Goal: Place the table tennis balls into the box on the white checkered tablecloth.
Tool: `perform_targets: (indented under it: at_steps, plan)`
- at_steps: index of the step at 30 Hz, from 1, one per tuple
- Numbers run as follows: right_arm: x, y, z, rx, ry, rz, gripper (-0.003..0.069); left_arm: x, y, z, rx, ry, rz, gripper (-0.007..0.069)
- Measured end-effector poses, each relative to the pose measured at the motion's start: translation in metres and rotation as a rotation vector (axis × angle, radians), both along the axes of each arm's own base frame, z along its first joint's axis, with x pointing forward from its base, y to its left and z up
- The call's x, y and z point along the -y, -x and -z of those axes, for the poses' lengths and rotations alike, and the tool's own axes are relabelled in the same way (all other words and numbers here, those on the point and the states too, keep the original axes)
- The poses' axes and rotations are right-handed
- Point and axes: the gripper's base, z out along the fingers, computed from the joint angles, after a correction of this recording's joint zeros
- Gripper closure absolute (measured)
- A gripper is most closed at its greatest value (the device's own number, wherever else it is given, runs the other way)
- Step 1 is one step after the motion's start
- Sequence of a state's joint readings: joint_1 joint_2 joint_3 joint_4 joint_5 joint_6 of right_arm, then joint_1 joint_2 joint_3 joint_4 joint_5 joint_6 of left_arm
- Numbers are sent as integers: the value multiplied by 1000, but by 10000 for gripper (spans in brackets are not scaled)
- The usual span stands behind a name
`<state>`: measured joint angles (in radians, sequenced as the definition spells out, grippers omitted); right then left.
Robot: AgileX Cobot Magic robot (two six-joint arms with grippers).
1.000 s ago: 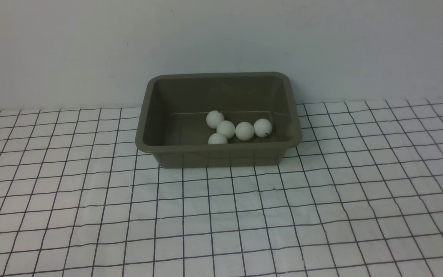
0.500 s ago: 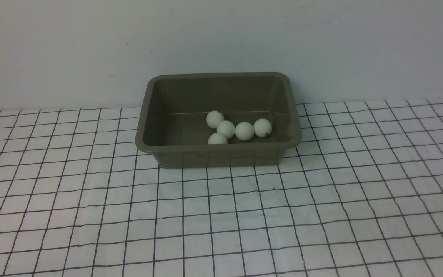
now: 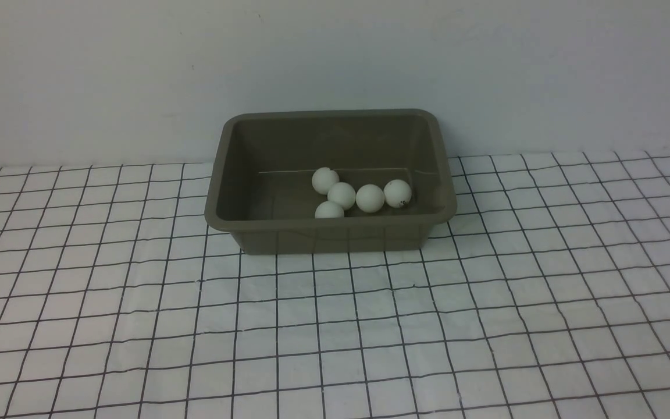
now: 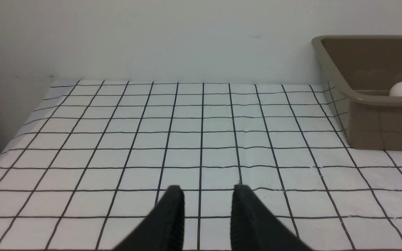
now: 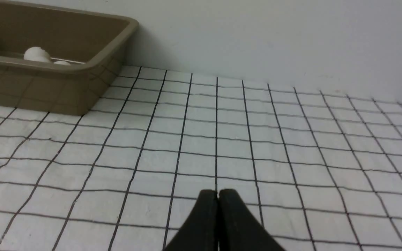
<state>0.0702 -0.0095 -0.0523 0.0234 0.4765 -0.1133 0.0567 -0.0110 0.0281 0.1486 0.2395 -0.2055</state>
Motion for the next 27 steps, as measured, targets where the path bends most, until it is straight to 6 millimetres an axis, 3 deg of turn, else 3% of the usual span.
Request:
perform_targets:
  at_steps: [5,27]
  plan:
    - [-1,-2,19,-53,-50,0,676,0,0,0,-2,0,0,450]
    - [-2,-3,18,-15,-70,1,676,0,0,1,-7,0,-1,450]
